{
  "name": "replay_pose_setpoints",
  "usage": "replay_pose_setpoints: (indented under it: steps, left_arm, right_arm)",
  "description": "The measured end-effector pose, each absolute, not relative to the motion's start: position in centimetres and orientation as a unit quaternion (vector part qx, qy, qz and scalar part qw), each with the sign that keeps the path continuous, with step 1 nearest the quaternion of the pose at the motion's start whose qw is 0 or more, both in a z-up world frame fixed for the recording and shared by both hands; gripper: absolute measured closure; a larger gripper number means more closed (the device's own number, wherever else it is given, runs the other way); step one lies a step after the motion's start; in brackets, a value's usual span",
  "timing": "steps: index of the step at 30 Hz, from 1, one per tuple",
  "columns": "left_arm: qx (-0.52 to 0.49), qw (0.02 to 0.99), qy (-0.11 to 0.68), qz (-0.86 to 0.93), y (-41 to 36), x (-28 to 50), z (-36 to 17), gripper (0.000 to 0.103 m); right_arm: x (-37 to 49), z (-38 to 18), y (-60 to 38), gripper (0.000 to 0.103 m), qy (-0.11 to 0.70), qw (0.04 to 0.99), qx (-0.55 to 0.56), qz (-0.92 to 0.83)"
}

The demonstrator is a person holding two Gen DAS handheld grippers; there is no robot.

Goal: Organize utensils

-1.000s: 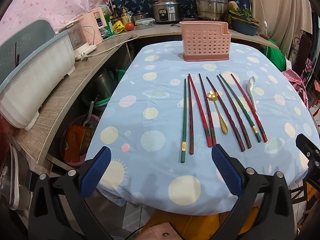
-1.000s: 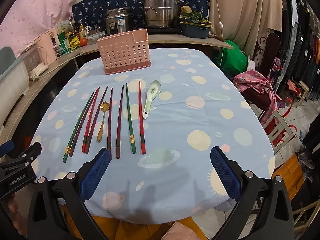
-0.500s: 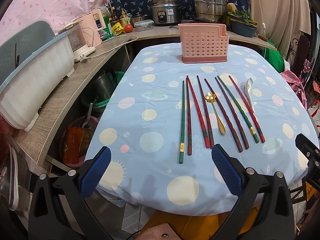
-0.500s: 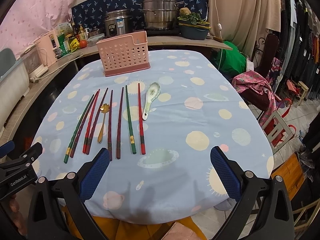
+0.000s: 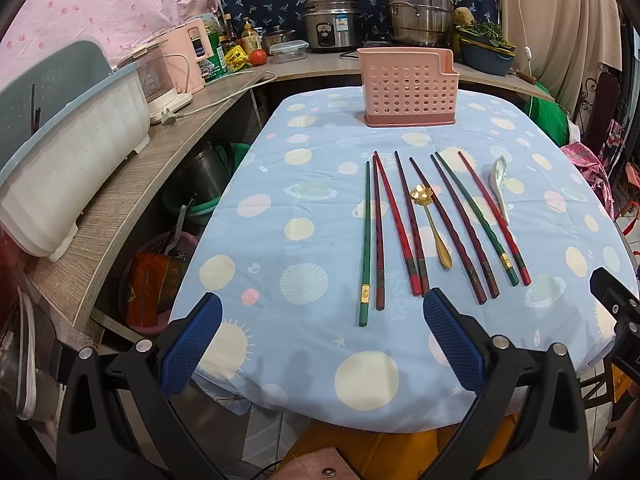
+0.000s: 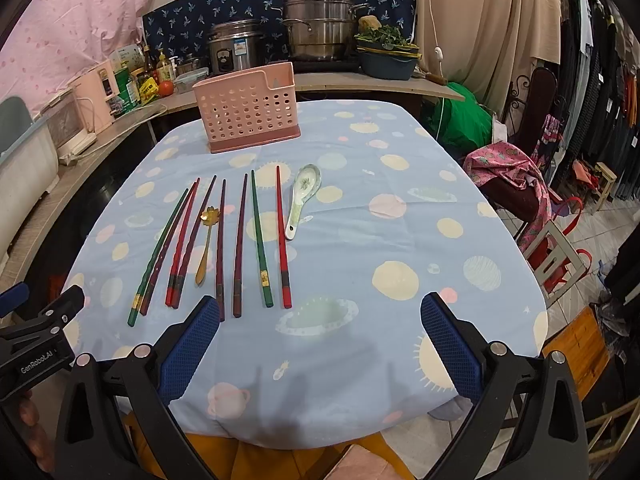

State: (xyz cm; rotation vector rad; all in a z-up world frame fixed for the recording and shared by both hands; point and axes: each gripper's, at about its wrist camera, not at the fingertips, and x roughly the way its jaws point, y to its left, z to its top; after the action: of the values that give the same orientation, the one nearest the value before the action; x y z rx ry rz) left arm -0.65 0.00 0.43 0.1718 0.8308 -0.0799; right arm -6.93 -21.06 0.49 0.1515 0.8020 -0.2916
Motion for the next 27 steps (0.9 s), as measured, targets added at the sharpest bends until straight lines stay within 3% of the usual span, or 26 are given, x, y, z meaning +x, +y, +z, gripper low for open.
replay_pose_setpoints:
  steps: [27]
  left_arm:
    - [0.083, 0.912, 0.4, -0.039, 0.07, -0.86, 0.44, 0.007]
  right_arm:
    - [-6.98, 0.37, -21.0, 0.007, 0.388, 0.908, 0.074, -0.142]
